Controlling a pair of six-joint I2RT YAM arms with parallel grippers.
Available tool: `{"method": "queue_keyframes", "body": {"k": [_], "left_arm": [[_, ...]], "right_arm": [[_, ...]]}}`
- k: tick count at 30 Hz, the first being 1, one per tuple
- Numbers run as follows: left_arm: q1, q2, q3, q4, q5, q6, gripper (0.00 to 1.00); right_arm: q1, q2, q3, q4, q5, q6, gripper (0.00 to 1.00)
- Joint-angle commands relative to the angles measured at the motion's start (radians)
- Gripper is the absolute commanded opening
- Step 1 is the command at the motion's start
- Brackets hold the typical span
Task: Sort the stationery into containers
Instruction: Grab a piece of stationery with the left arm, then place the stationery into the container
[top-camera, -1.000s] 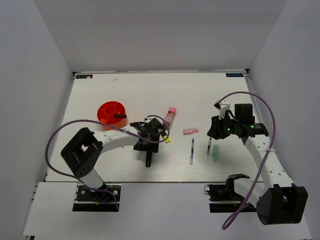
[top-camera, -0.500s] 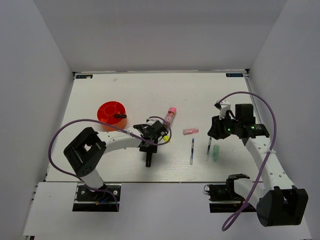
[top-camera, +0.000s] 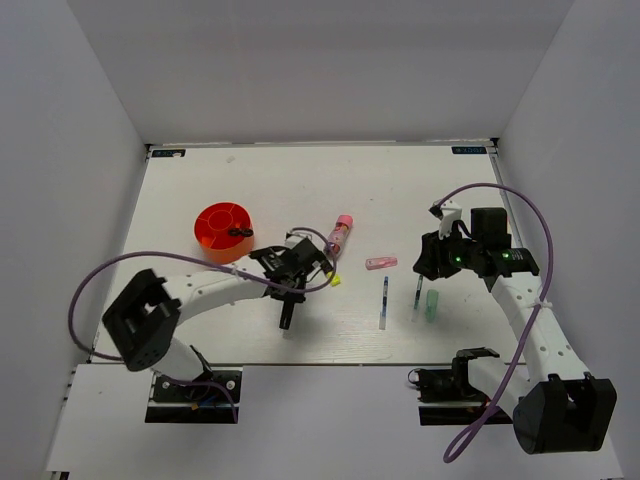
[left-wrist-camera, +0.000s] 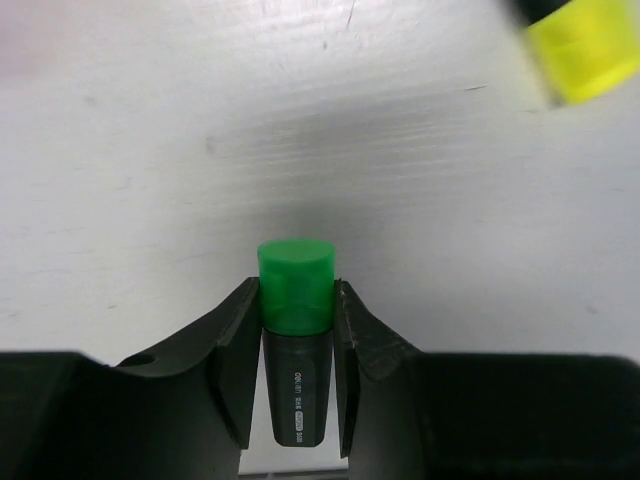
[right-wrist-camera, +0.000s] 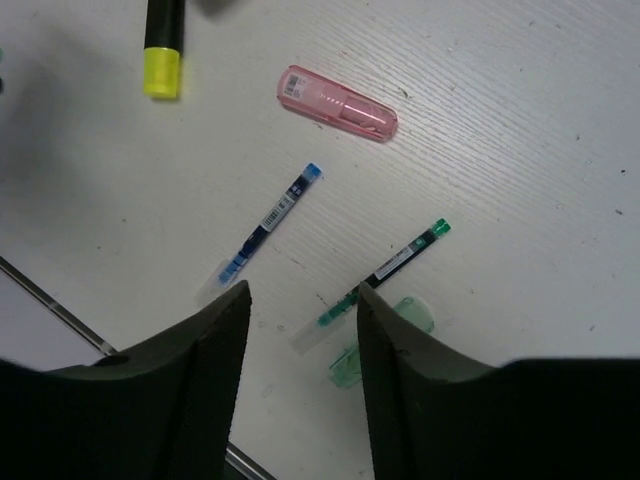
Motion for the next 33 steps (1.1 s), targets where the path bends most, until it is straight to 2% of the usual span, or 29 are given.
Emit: {"method": "queue_keyframes", "body": {"k": [1,4,5,6,7,8,10,11,12,13,14,17,18,19,20,21,22,23,24,26,28,33], "left_arm": [[0.041,-0.188,0.103,-0.067,-0.081,0.087,0.00],[0.122,-0.294,0.143,-0.075,-0.087,0.142,0.00],[0.165,-0.316,0.144,-0.063,-0.086,0.158,0.00],[0.188,-0.354,0.147,-0.058,-0.087,0.170,0.00],[0.211,-0.386,0.150,-0.045,-0.083,0.211,0.00],[0.291,-0.415,0.152,-0.041,-0.078,0.227,0.00],[0.348,-0.461,0.141,0.017,-0.046,0.288,0.00],[0.438,-0.474,0.128,0.032,-0.038,0.301,0.00],[0.471,-0.485,0.109,0.099,-0.019,0.339,0.00],[0.501,-0.509,0.091,0.124,0.059,0.347,0.00],[0.612,-0.515,0.082,0.147,0.089,0.350,0.00],[0.765,-0.523,0.031,0.299,0.352,0.353,0.00],[0.870,-0.519,0.029,0.328,0.401,0.342,0.00],[0.903,-0.511,0.014,0.372,0.447,0.338,0.00],[0.949,-0.503,0.008,0.394,0.580,0.334,0.00],[1.045,-0.496,-0.006,0.411,0.625,0.316,0.00],[1.075,-0.494,-0.032,0.501,0.667,0.310,0.00],[1.109,-0.486,-0.047,0.538,0.784,0.296,0.00],[1.176,-0.482,-0.064,0.555,0.813,0.269,0.00],[1.201,-0.477,-0.093,0.623,0.854,0.278,0.00],[1.212,-0.468,-0.126,0.811,0.897,0.299,0.00],[1.253,-0.375,-0.250,1.125,1.050,0.244,0.00]], "right_arm": [[-0.003,-0.016,0.009,0.011,-0.008,0.004,0.48],[-0.004,-0.019,0.003,0.011,-0.013,0.006,0.20],[-0.004,-0.021,0.002,0.018,-0.014,0.004,0.04],[-0.007,-0.023,0.000,0.023,-0.014,0.003,0.00],[-0.002,-0.023,-0.004,0.031,-0.014,0.004,0.00],[-0.003,-0.029,-0.006,0.034,-0.014,0.000,0.00],[-0.004,-0.032,-0.017,0.050,-0.016,-0.002,0.00],[-0.004,-0.033,-0.020,0.052,-0.018,-0.002,0.02],[-0.002,-0.030,-0.020,0.058,-0.016,-0.002,0.02],[-0.003,-0.029,-0.021,0.058,-0.022,-0.003,0.02],[-0.002,-0.030,-0.020,0.058,-0.025,-0.005,0.03],[-0.002,-0.026,-0.023,0.058,-0.028,-0.006,0.05],[-0.003,-0.026,-0.023,0.057,-0.030,-0.005,0.05],[0.000,-0.021,-0.023,0.061,-0.027,-0.005,0.05],[-0.002,-0.019,-0.024,0.061,-0.028,-0.003,0.05],[-0.003,-0.018,-0.023,0.060,-0.025,-0.008,0.05],[-0.004,-0.016,-0.024,0.063,-0.027,-0.006,0.06],[-0.004,-0.015,-0.024,0.061,-0.025,-0.008,0.06],[-0.002,-0.009,-0.024,0.061,-0.024,-0.009,0.06],[-0.002,-0.004,-0.023,0.061,-0.021,-0.013,0.06],[-0.002,0.005,-0.024,0.061,-0.018,-0.014,0.06],[-0.003,0.019,-0.023,0.057,-0.010,-0.022,0.06]]}}
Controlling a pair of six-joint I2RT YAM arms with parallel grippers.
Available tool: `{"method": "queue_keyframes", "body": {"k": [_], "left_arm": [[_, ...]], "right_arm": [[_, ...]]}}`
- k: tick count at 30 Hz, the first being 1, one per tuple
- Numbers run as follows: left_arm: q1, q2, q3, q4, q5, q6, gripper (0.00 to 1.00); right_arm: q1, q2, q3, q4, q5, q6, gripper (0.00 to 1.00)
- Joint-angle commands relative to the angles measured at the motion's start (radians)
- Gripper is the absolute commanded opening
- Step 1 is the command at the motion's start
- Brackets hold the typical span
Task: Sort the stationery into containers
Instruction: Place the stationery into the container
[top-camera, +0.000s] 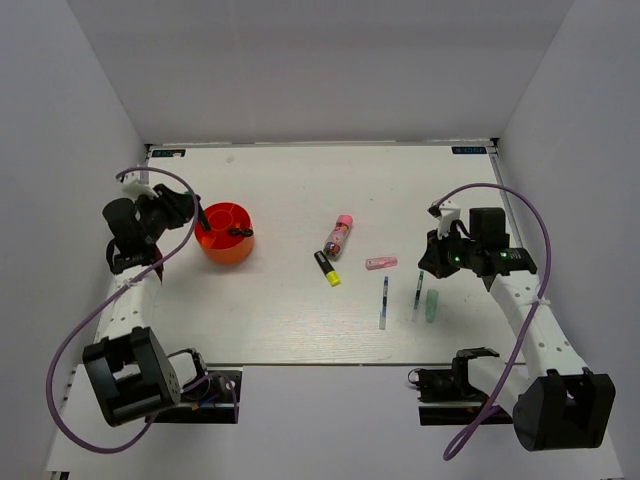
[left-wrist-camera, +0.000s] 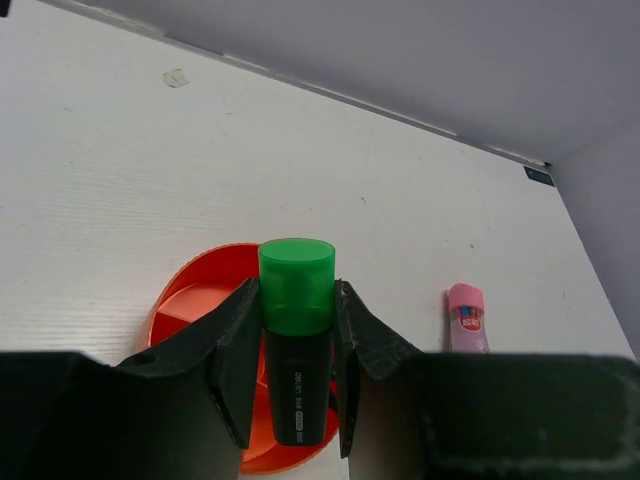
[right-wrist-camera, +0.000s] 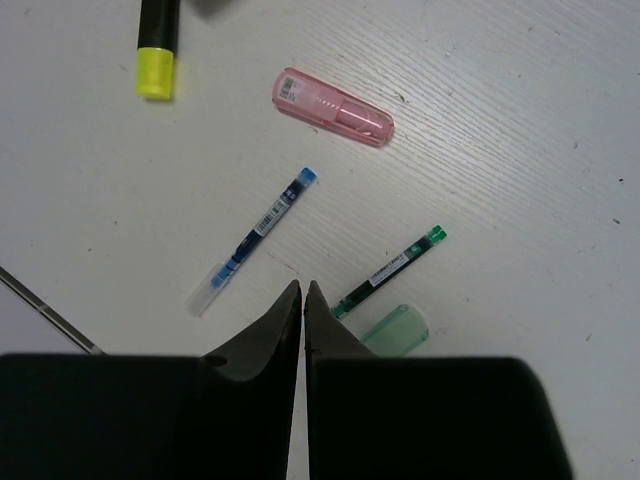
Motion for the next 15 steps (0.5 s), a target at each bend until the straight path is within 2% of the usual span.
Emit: {"method": "queue_keyframes", "body": {"k": [1,4,15], "left_arm": [[0.042,0.052,-0.067,0.322,0.183,-0.052,0.00],[0.077,0.076,-0.130,0.497,0.195,-0.079,0.00],[0.087,0.150,-0.211,0.656,0.148,-0.027,0.00]], "right_arm": [[-0.005,0.008,-0.008,0.029,-0.005,-0.014,0.06],[-0.002,0.013,-0.008,0.031,0.002,-0.017,0.06],[-0.003,0.037,-0.005,0.028,0.006,-0.031,0.06]]}}
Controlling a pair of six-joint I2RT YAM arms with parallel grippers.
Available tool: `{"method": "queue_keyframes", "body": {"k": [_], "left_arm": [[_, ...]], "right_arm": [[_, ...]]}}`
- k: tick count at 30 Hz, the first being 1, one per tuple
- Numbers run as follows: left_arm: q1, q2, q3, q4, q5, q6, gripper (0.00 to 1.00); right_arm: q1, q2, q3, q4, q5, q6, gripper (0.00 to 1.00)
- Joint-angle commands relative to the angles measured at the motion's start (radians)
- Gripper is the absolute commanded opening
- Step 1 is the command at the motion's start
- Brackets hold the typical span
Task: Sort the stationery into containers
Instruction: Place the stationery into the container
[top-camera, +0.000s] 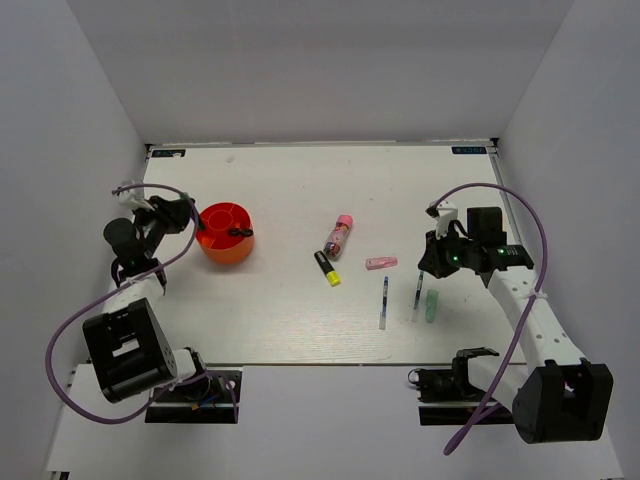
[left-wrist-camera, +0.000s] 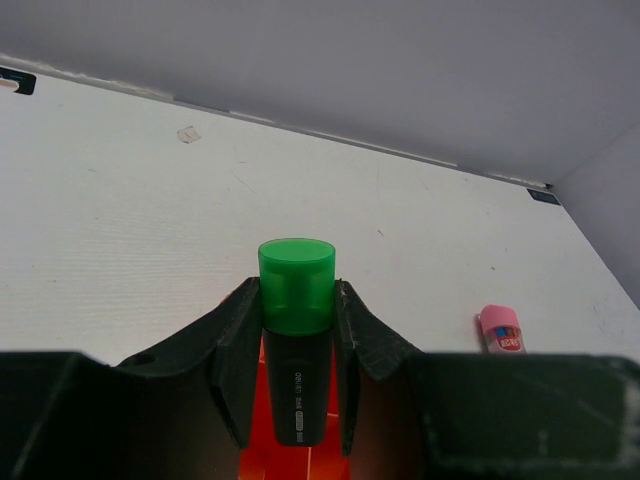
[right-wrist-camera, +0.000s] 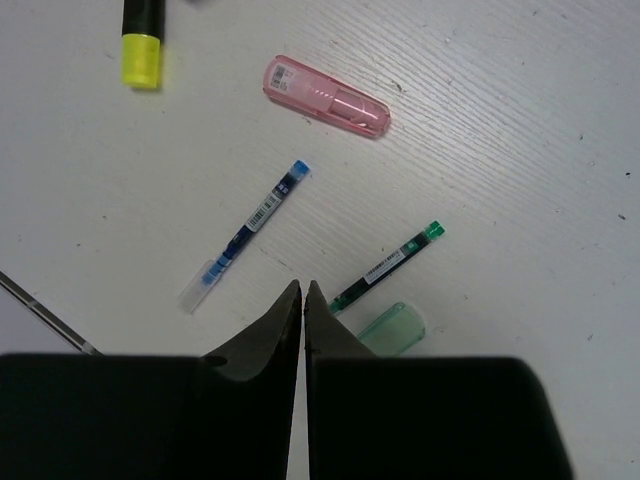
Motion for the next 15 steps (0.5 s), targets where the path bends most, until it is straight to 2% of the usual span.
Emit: {"method": "queue_keyframes", "body": {"k": [1,8,15], "left_arm": [[0.003,0.012,-0.017,0.090,0.008,0.034,0.00],[-0.022,0.021,-0.037,0.032,-0.016,0.115,0.00],[-0.049,0.035,-0.048,-0.003,-0.031,0.186,0.00]], "right_arm": [[-0.003,-0.002,-0.005,0.025,0.001,-0.018,0.06],[-0.002,0.002,-0.005,0.026,0.000,-0.019,0.06],[-0.002,-0.004,-0.003,0.017,-0.005,-0.016,0.13]]}}
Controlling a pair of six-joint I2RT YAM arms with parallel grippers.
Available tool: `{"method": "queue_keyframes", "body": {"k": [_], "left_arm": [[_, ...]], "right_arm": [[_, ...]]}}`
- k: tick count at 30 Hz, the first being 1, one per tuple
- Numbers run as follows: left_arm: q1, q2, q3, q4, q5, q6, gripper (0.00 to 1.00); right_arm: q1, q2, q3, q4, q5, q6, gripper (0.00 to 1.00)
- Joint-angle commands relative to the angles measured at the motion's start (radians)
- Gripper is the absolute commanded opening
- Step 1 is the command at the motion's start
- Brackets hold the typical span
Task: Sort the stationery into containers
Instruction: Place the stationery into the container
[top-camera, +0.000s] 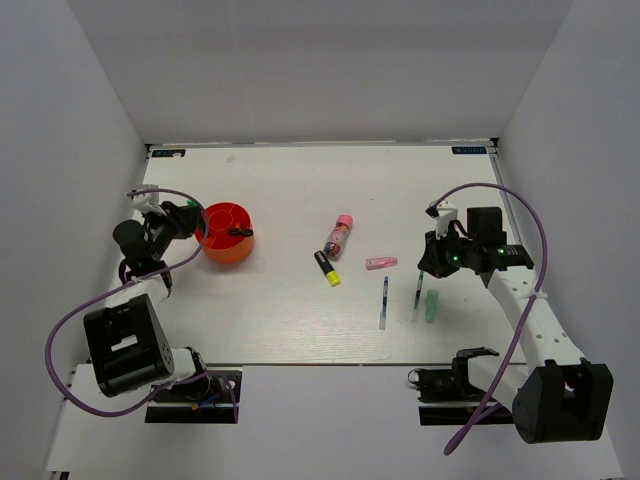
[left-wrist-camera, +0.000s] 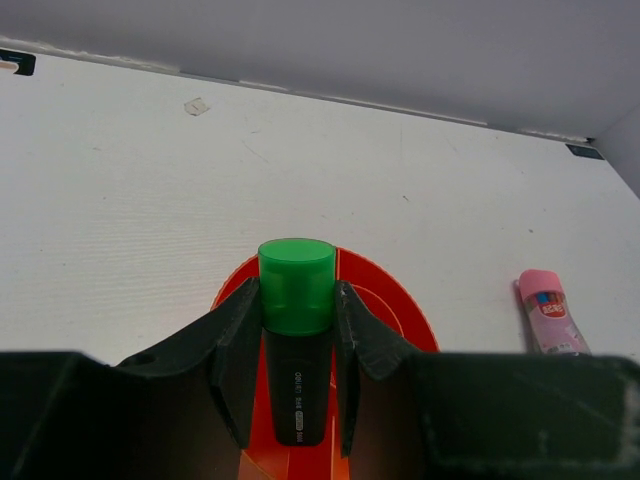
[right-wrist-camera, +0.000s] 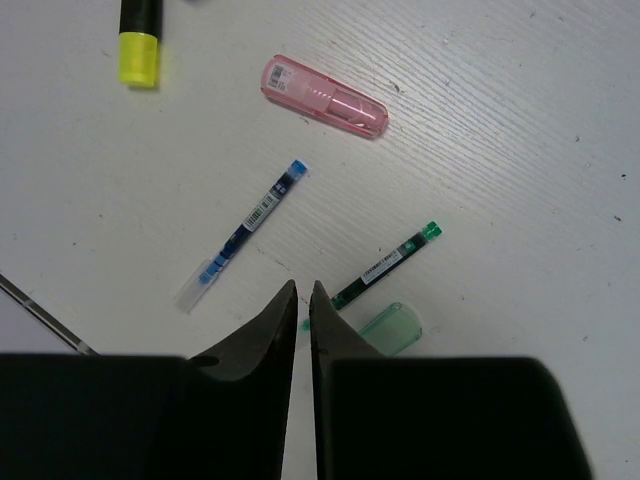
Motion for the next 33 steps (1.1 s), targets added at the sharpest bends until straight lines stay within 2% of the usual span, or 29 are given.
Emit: {"method": "queue_keyframes", "body": {"k": [1,7,9,12,13,14,17,18,23,24,25,31,32,33], "left_arm": [[-0.011,0.001,-0.016,-0.007,-0.025,0.064,0.00],[-0.011,0.008,-0.026,-0.021,-0.042,0.081,0.01],[-0.014,0.006,-0.032,-0.021,-0.050,0.089,0.04],[-0.020,0.008,-0.048,-0.038,-0.070,0.102,0.08],[-0.020,0.005,-0.049,-0.041,-0.081,0.105,0.14],[-0.020,0.003,-0.054,-0.043,-0.085,0.109,0.23],[-0.023,-0.009,-0.052,-0.063,-0.101,0.113,0.35],[-0.024,-0.011,-0.052,-0.075,-0.102,0.112,0.43],[-0.024,-0.045,-0.034,-0.113,-0.114,0.116,0.52],[-0.024,-0.049,-0.031,-0.125,-0.116,0.115,0.62],[-0.026,-0.057,-0.025,-0.132,-0.116,0.115,0.63],[-0.024,-0.117,-0.009,-0.175,-0.147,0.098,0.63],[-0.026,-0.130,-0.012,-0.179,-0.159,0.087,0.59],[-0.029,-0.178,-0.011,-0.185,-0.159,0.064,0.53]], "right_arm": [[-0.002,-0.007,-0.002,0.023,-0.008,-0.007,0.13],[-0.002,-0.004,-0.004,0.020,-0.016,-0.005,0.14],[-0.003,-0.004,-0.005,0.021,-0.014,-0.005,0.16],[-0.005,-0.006,-0.001,0.021,-0.019,-0.007,0.28],[-0.003,-0.007,-0.002,0.018,-0.022,-0.007,0.33],[-0.003,-0.006,-0.002,0.015,-0.022,-0.010,0.44],[-0.003,-0.004,-0.001,0.017,-0.023,-0.008,0.54],[-0.005,-0.003,0.001,0.017,-0.023,-0.010,0.54],[-0.005,-0.004,0.003,0.010,-0.025,-0.011,0.56],[-0.005,-0.007,0.004,0.010,-0.023,-0.010,0.56],[-0.006,-0.009,0.004,0.010,-0.026,-0.010,0.56],[-0.002,-0.013,0.003,0.006,-0.028,-0.007,0.56],[-0.002,-0.016,0.001,0.004,-0.029,-0.005,0.56],[-0.005,-0.020,0.004,0.004,-0.031,-0.007,0.47]]}}
